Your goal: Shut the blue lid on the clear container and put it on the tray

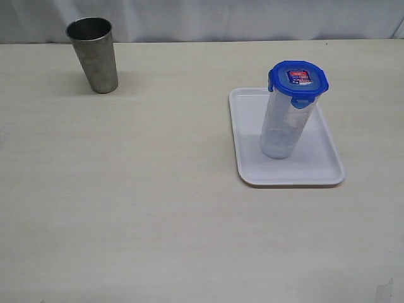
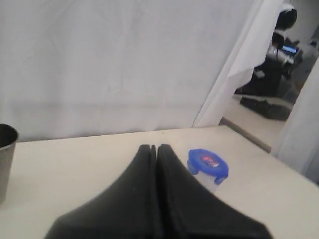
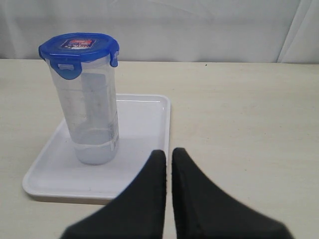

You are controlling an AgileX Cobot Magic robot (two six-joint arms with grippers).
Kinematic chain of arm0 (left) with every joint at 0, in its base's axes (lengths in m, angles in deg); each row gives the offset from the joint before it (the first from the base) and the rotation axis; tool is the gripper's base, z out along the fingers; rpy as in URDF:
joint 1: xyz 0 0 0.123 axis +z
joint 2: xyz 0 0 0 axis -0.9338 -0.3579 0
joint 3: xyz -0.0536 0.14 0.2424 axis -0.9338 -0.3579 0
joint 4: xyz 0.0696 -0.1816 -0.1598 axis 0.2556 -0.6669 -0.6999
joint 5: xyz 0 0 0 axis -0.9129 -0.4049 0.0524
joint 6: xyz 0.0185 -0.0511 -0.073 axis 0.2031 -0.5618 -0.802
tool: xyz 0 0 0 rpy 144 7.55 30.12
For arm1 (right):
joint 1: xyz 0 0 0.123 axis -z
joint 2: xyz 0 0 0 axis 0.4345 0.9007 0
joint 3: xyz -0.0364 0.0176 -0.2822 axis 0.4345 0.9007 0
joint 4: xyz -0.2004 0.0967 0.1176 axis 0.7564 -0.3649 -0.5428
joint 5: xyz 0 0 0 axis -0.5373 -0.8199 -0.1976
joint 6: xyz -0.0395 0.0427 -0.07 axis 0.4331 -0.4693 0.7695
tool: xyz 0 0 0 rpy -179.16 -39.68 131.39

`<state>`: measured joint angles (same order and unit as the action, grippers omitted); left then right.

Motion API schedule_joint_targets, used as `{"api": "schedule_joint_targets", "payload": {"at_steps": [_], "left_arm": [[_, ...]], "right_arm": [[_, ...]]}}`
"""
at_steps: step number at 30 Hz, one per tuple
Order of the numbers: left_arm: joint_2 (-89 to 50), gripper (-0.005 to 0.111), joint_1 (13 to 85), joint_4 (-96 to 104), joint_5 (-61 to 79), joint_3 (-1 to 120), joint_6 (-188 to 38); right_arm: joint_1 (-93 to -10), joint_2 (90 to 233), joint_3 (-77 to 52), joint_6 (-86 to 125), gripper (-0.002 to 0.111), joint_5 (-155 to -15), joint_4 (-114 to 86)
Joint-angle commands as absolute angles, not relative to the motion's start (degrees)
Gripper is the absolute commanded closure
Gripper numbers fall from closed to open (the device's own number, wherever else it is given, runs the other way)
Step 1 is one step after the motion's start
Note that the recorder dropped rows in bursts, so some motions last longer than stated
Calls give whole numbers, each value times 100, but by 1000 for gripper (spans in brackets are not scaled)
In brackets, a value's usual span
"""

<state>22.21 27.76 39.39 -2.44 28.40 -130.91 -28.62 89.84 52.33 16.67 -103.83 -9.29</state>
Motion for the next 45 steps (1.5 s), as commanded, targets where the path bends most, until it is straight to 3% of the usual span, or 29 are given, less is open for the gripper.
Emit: {"api": "schedule_joint_targets", "payload": {"at_steps": [1, 8, 17, 35, 45], "left_arm": [[2248, 107, 2958, 2076, -272, 2829, -10070], [2248, 107, 3355, 907, 494, 2272, -7693], [2494, 107, 4290, 699, 851, 1692, -7612], [4262, 107, 6585, 554, 997, 412, -7612], [4798, 107, 6795, 609, 1567, -107, -7612]], "right_arm": [[-2832, 8964, 5249, 1664, 104, -10368, -932], [-2832, 8964, 5249, 1664, 104, -10368, -932], [-2832, 8964, 5249, 1664, 104, -10368, -932], [-2832, 8964, 5249, 1664, 104, -10368, -932], [-2832, 8964, 5249, 1664, 104, -10368, -932]]}}
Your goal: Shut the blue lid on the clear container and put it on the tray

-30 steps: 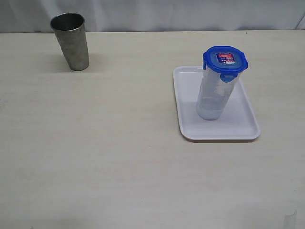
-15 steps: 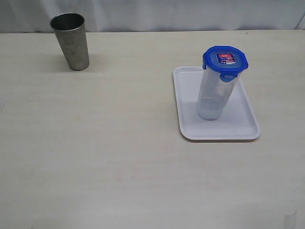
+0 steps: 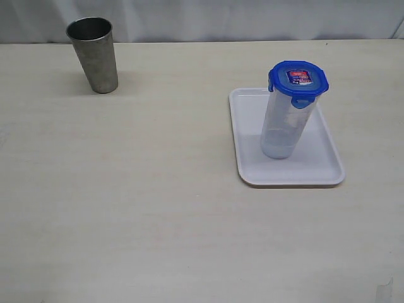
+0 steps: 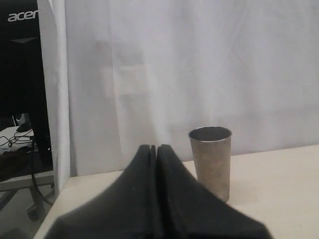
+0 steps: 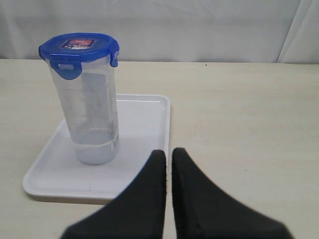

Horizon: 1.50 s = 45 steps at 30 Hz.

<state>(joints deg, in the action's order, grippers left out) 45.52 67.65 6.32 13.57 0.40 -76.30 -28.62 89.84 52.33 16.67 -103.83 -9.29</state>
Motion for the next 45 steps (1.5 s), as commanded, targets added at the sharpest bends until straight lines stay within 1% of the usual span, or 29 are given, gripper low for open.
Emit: {"api": "schedule_joint_targets", "payload": {"at_steps": [1, 10, 17, 32, 45], "left_arm": [[4891, 107, 6795, 654, 1620, -107, -7612], [5049, 107, 6795, 652, 1611, -107, -7612], [5049, 107, 6795, 652, 1198, -107, -7658], [5049, 107, 6795, 641, -837, -107, -7692], [5049, 107, 6795, 664, -878, -107, -7916]], "right_arm": [[-2832, 8964, 5249, 1664, 104, -10368, -932], [-2832, 8964, 5249, 1664, 104, -10368, -932], [-2832, 8964, 5249, 1664, 104, -10368, -932], [-2832, 8964, 5249, 1664, 104, -10368, -932], [-2832, 8964, 5249, 1664, 104, -10368, -932]]}}
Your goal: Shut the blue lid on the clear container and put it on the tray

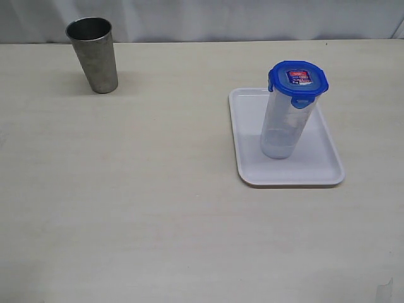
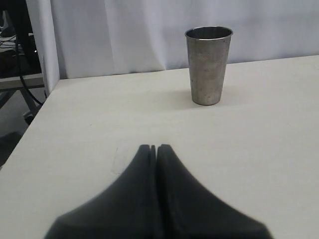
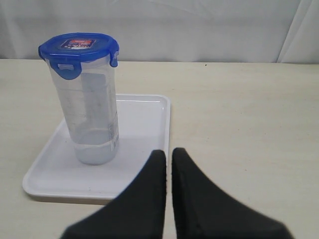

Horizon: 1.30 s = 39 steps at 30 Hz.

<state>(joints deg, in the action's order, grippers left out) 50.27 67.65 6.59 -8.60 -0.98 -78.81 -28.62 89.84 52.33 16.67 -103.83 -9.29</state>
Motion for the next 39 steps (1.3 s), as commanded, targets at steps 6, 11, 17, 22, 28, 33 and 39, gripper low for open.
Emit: {"api": "schedule_joint_targets", "payload": {"at_steps": [6, 11, 17, 22, 28, 33, 39], "left_arm": [[5049, 107, 6795, 674, -938, -107, -7903], [5049, 107, 6795, 672, -1007, -107, -7914], [5049, 107, 6795, 661, -984, -107, -7914], [5049, 107, 6795, 661, -984, -107, -7914], [5049, 107, 6795, 671, -985, -107, -7914], [5049, 107, 6795, 671, -985, -107, -7914], [5049, 107, 6795, 671, -985, -107, -7914]], "right_arm": [[-2832, 8964, 5249, 1664, 104, -10368, -932], [-2832, 8964, 5249, 1664, 104, -10368, -932], [-2832, 8964, 5249, 1664, 104, -10368, -932], [-2832, 8964, 5249, 1664, 104, -10368, -932], [-2832, 8964, 5249, 1664, 104, -10368, -932], [-2832, 8964, 5249, 1664, 104, -10368, -932], [-2832, 8964, 5249, 1664, 104, -10368, -932]]}}
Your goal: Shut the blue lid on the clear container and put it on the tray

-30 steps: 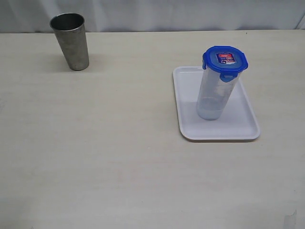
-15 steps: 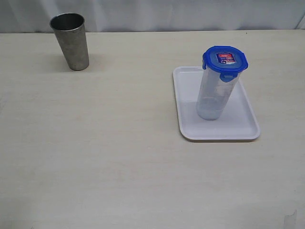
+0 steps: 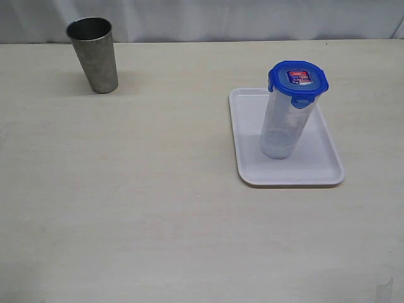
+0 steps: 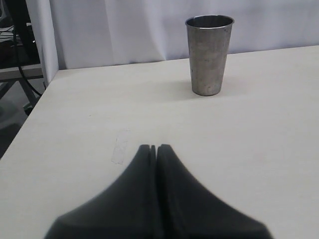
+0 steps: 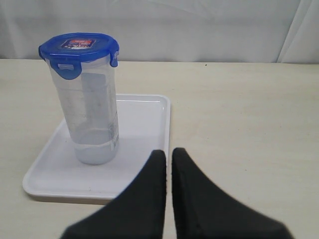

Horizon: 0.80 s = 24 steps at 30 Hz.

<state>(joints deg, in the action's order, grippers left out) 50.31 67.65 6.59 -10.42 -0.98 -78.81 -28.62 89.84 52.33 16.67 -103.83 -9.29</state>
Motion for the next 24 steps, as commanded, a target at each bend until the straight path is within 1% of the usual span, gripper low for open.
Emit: {"api": "schedule_joint_targets", "payload": {"at_steps": [1, 24], "left_arm": [[5049, 107, 6795, 671, -985, -107, -7914], [5049, 107, 6795, 660, -985, -107, -7914]], "right_arm": [[-2832, 8964, 5249, 1664, 104, -10368, -932], [-2843, 8964, 5249, 1730, 104, -10368, -673]]}}
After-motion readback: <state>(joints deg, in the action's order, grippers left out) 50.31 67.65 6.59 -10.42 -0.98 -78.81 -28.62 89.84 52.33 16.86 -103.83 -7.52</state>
